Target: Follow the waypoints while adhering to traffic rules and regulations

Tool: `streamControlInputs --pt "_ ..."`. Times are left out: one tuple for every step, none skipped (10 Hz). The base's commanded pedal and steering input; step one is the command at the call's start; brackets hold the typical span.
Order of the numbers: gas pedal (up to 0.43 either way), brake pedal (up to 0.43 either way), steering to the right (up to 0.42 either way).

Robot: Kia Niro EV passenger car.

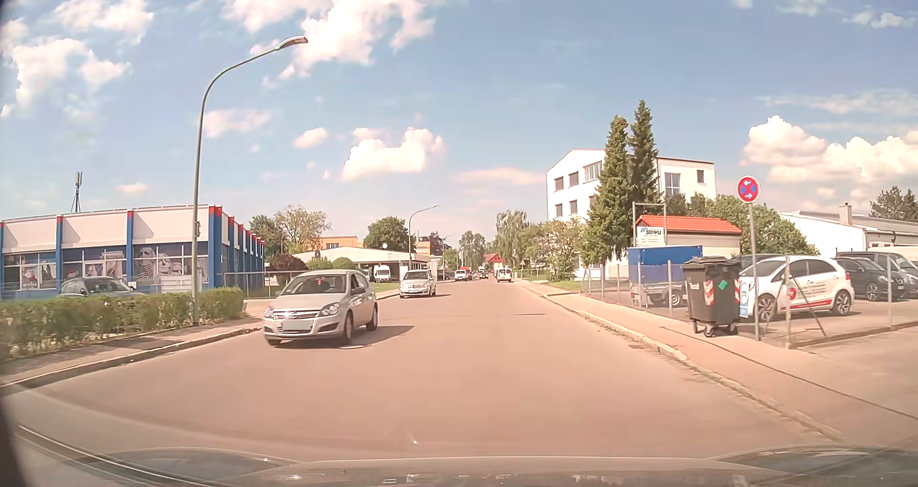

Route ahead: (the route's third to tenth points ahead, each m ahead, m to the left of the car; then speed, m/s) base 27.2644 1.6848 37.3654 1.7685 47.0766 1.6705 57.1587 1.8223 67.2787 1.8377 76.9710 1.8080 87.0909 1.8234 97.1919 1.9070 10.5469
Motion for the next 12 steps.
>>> streamControlInputs --pt "0.0 0.018 -0.002" --pt "0.0 0.018 -0.003" --pt "0.0 0.018 -0.002" --pt "0.0 0.018 0.0" --pt "0.0 0.018 0.004" --pt "0.008 0.018 0.006" --pt "0.02 0.018 0.003" --pt "0.02 0.018 0.001" --pt "0.02 0.018 0.001" --pt "0.02 0.018 0.002" --pt "0.02 0.018 0.003" --pt "0.02 0.018 0.003"
